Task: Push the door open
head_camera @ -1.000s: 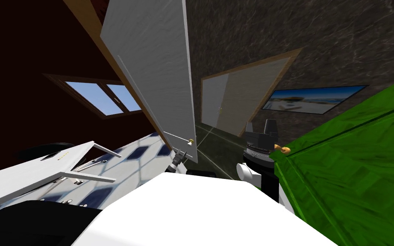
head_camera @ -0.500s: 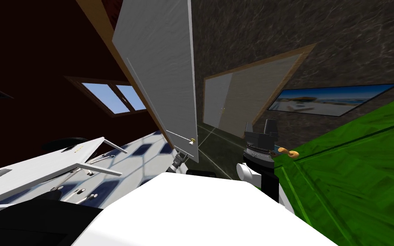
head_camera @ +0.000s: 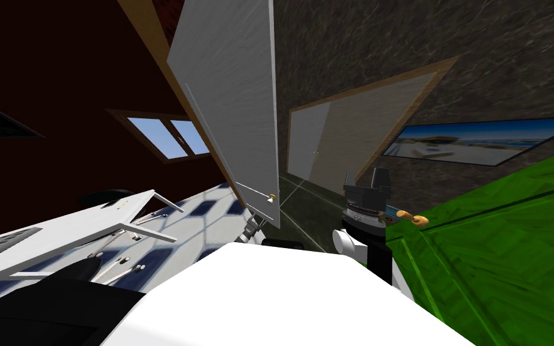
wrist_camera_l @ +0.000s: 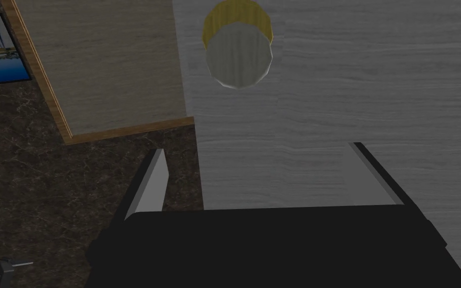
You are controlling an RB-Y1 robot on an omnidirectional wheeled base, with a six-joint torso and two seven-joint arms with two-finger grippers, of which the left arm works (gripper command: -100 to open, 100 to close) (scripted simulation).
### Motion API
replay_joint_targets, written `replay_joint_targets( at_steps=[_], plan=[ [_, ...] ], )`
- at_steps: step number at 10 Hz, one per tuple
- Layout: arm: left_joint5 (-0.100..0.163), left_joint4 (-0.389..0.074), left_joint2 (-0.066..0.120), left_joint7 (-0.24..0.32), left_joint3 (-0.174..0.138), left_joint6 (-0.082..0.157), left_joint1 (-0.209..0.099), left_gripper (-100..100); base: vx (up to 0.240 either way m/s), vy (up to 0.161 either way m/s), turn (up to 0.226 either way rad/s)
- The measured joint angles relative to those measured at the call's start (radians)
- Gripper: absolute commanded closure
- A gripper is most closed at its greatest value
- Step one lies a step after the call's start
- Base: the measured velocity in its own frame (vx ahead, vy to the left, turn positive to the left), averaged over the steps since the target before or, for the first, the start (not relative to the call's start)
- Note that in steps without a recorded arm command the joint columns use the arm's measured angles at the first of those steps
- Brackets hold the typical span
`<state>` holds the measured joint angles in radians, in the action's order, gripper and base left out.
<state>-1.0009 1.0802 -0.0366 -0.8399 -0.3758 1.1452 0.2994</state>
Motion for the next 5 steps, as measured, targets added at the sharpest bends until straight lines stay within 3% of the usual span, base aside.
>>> replay_joint_targets(
  at_steps=[2,5],
  plan=[
    [0.034,-0.018,0.014,-0.018,0.022,-0.015,-0.020,-100,0.004,0.001,-0.039],
    [0.113,-0.063,0.042,-0.062,0.068,-0.045,-0.065,-100,0.007,0.001,-0.046]
  ],
)
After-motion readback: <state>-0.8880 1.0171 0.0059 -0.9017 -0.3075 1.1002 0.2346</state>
